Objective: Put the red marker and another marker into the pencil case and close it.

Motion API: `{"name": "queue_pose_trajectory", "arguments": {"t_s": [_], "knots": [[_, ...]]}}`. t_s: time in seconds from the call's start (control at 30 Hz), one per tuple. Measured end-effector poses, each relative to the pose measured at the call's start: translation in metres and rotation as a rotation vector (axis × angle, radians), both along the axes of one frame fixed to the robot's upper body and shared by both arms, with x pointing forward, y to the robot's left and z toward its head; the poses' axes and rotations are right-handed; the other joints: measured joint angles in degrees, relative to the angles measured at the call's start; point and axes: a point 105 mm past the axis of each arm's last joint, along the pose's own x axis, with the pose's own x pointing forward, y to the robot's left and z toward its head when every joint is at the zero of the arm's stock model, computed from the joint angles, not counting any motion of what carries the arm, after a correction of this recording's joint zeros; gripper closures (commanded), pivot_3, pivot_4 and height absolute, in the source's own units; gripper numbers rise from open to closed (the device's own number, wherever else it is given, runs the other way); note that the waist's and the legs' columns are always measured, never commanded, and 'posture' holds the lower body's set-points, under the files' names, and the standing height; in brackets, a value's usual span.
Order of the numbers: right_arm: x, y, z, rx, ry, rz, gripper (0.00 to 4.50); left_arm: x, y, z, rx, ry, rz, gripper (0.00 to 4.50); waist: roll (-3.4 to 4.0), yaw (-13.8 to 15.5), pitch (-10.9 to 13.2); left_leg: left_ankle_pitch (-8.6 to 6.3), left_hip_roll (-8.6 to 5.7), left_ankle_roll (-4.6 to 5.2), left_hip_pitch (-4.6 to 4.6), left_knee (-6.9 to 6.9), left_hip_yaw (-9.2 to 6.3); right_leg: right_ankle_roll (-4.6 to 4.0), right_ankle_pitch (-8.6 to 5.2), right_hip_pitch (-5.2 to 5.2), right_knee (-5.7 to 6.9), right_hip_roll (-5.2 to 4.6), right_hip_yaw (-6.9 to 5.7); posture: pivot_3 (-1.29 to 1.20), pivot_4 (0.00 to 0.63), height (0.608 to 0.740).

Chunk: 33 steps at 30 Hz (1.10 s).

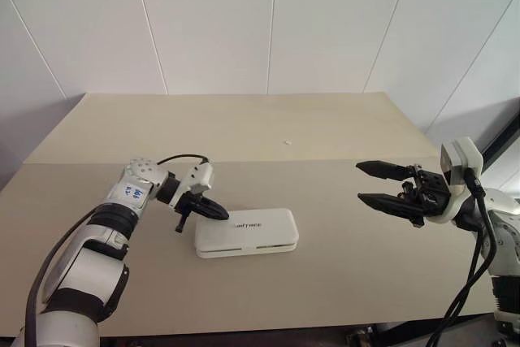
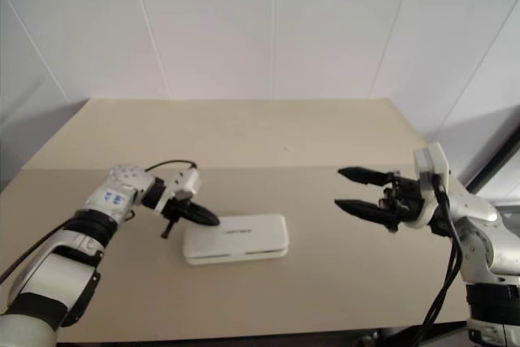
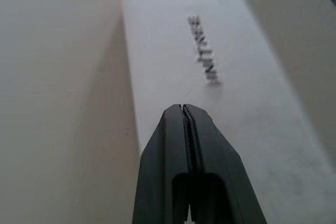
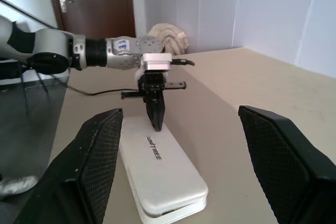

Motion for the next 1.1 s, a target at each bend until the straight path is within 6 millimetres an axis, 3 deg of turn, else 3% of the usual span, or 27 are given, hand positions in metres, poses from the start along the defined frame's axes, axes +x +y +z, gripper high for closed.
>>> {"name": "queue_pose_trajectory", "arguments": {"t_s": [0.57, 0.77, 0.9, 1.1], "knots": [[0.006, -0.003, -0.008, -0.051, 0.005, -0.021, 0.00, -0.002, -0.010, -0.004, 0.103, -0.131, -0.117, 4.48, 0.19, -0.2, -0.1, 0.02, 0.00, 0.04, 0.28, 0.24, 0.05, 0.14, 0.08, 0.36, 0.01, 0.17, 0.32, 0.00, 0.150, 0.740], [0.006, -0.002, -0.007, -0.047, 0.006, -0.010, 0.00, -0.004, -0.024, 0.006, -0.147, -0.132, -0.100, 4.48, 0.19, -0.1, -0.1, 0.02, 0.00, 0.04, -0.04, 0.28, 0.01, 0.21, 0.12, 0.08, 0.03, 0.17, 0.31, 0.00, 0.150, 0.740], [0.004, 0.000, -0.005, -0.030, 0.015, 0.010, 0.00, -0.009, -0.013, 0.032, -0.323, -0.207, -0.074, 4.48, 0.21, -0.5, -0.1, 0.01, 0.03, 0.06, -0.01, 0.17, 0.02, 0.19, 0.10, 0.06, 0.01, 0.16, 0.31, 0.00, 0.150, 0.740], [0.004, -0.001, 0.000, -0.040, 0.004, 0.022, 0.00, -0.029, 0.007, 0.034, -0.437, -0.199, -0.039, 4.48, 0.25, -0.4, 0.0, 0.01, 0.06, 0.05, 0.06, 0.30, 0.04, 0.18, 0.09, 0.08, 0.15, 0.17, 0.30, 0.00, 0.150, 0.740]]}}
